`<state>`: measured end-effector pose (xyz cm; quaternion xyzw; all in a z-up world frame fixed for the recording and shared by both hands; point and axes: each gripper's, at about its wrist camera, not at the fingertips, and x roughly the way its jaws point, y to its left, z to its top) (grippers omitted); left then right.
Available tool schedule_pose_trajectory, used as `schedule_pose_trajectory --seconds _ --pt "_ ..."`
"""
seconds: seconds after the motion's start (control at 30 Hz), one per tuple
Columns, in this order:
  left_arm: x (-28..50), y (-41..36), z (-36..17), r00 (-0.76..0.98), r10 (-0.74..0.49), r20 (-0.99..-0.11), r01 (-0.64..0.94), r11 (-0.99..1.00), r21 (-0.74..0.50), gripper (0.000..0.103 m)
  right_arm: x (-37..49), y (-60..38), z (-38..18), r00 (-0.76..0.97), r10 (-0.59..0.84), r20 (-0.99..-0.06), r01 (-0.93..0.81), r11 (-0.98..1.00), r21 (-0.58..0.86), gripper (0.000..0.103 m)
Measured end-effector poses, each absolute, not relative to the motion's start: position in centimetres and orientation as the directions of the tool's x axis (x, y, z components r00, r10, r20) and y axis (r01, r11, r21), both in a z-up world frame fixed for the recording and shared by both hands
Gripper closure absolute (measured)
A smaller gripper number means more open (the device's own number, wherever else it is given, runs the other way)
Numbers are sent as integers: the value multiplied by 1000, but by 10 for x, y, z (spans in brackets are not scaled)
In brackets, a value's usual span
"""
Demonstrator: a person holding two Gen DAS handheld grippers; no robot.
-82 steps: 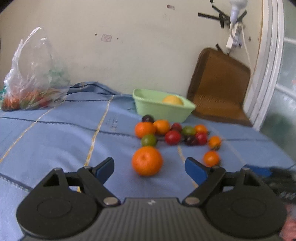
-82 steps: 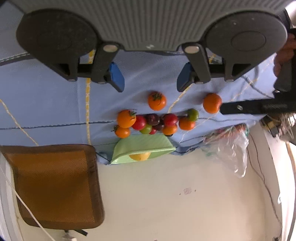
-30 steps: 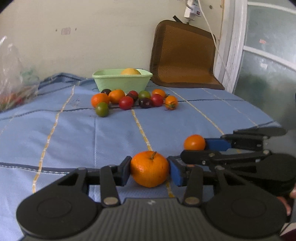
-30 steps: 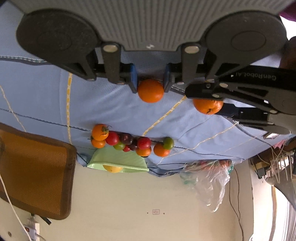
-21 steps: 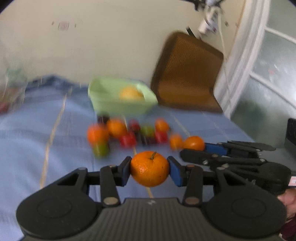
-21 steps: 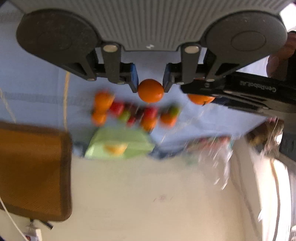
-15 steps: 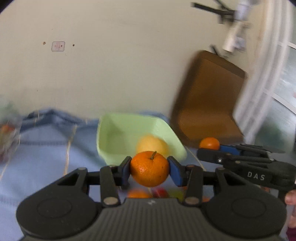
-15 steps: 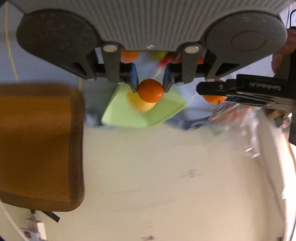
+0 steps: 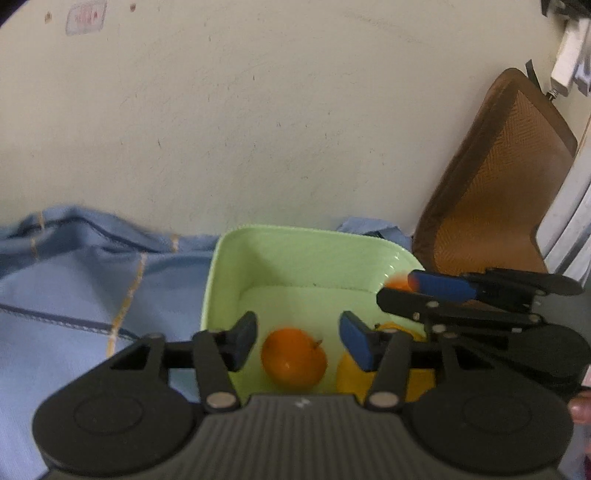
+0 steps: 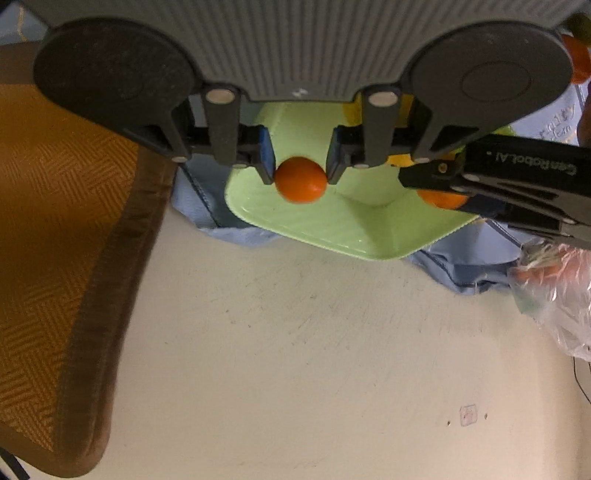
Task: Organize fruits
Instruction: 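Lower the mandarin into the basket with the left gripper while the right drops its tomato there, then grasp a green cherry tomato with the left gripper while the right grasps a red tomato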
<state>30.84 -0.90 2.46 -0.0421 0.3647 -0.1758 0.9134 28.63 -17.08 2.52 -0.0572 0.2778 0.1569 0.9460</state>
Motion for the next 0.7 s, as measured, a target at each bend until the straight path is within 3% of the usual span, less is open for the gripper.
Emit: schedule_pose_trajectory --seconds 0.07,0.4,0.7 --pt "304 -6 29 682 -351 -641 292 935 -201 40 285 -172 24 801 261 -538 -319 948 -16 55" --pt "225 41 60 722 -418 -551 284 905 -315 40 227 -202 48 820 300 -487 -298 951 85 55" --pt "134 70 17 727 -386 -567 215 913 -346 40 99 -227 19 830 334 -446 -272 942 198 55"
